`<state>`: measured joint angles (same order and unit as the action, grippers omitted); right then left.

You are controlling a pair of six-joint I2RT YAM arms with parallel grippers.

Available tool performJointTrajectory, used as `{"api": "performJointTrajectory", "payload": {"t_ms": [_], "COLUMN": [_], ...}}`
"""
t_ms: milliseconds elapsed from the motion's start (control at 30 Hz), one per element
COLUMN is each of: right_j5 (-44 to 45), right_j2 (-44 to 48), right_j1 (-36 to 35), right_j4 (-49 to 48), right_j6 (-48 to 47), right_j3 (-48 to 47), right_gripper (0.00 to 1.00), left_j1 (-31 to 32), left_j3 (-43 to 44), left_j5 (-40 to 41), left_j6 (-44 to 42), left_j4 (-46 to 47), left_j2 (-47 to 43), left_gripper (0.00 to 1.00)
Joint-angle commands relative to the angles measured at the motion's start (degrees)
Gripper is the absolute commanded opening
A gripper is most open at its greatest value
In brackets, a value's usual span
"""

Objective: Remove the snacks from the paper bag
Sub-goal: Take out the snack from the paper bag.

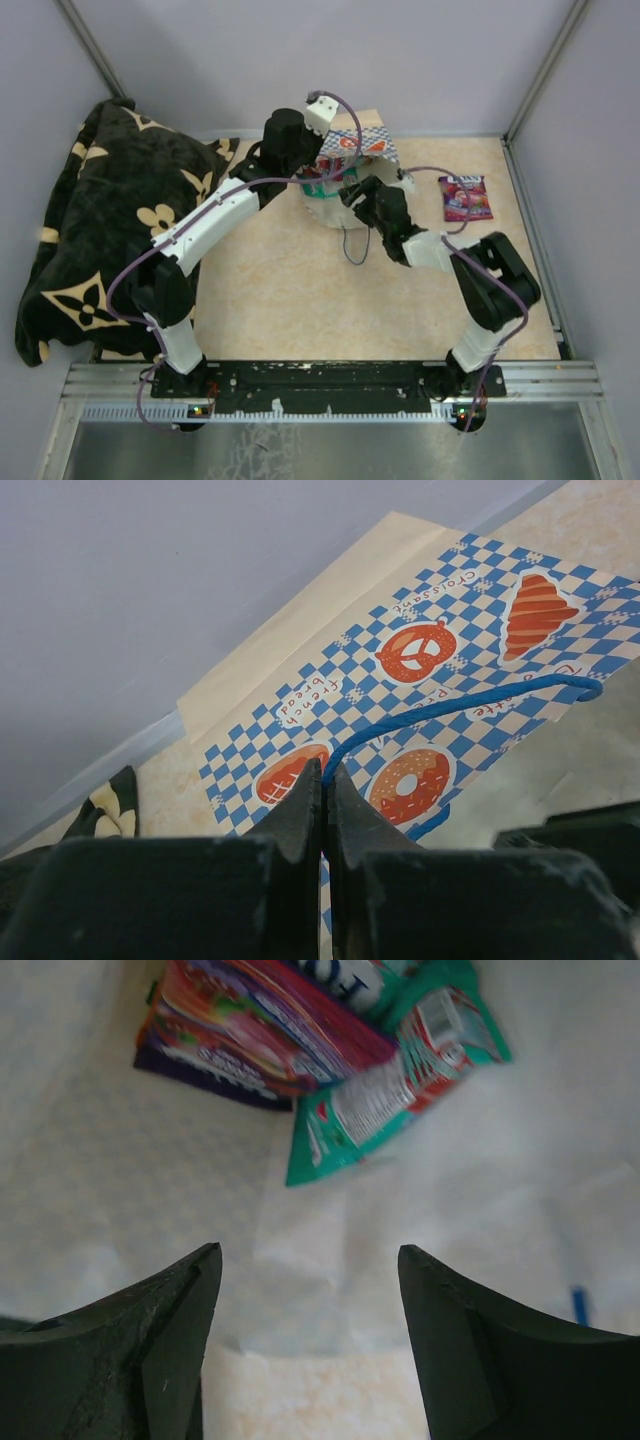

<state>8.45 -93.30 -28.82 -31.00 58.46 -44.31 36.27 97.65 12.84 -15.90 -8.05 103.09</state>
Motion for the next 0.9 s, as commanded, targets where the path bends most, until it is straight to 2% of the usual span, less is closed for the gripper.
{"api": "performJointTrajectory", "payload": {"t_ms": [0, 100, 200, 433, 567, 733, 867], "right_j5": [3.2, 0.8, 2.1, 2.3, 4.6, 3.7, 2.2], "right_j2": [-9.7, -17.0, -21.9, -30.0, -32.7, -32.6, -33.0], "right_j1": [-0.1, 0.4, 0.9, 1.0, 1.0, 1.7, 1.8], "right_j4": [-2.6, -0.5, -0.5, -7.2, -11.9, -19.4, -16.7], "right_j6": [-1.6, -4.9, -6.0, -13.6, -19.8, -22.8, -25.6], "right_j3": [-13.4, -21.1, -24.1, -30.3, -31.4, -30.9, -34.4], "right_gripper": [0.73, 0.75, 0.75, 0.75, 0.76, 0.75, 0.75], "left_j1": [0.1, 0.2, 0.1, 0.2, 0.2, 0.4, 0.4], "left_j3": [2.2, 2.6, 3.1, 5.0, 5.3, 5.8, 6.5], "left_j5": [-0.2, 0.1, 0.0, -2.2, -2.7, -3.7, -3.7], "left_j6": [1.0, 1.6, 2.4, 3.5, 3.4, 3.4, 3.3], "left_j4": [-0.8, -1.5, -2.6, -4.6, -5.1, -5.6, -5.9], "left_j2": [0.0, 0.1, 0.2, 0.5, 0.0, 0.2, 0.8], "left_gripper": [0.00, 0.00, 0.00, 0.00, 0.00, 0.00, 0.00]}}
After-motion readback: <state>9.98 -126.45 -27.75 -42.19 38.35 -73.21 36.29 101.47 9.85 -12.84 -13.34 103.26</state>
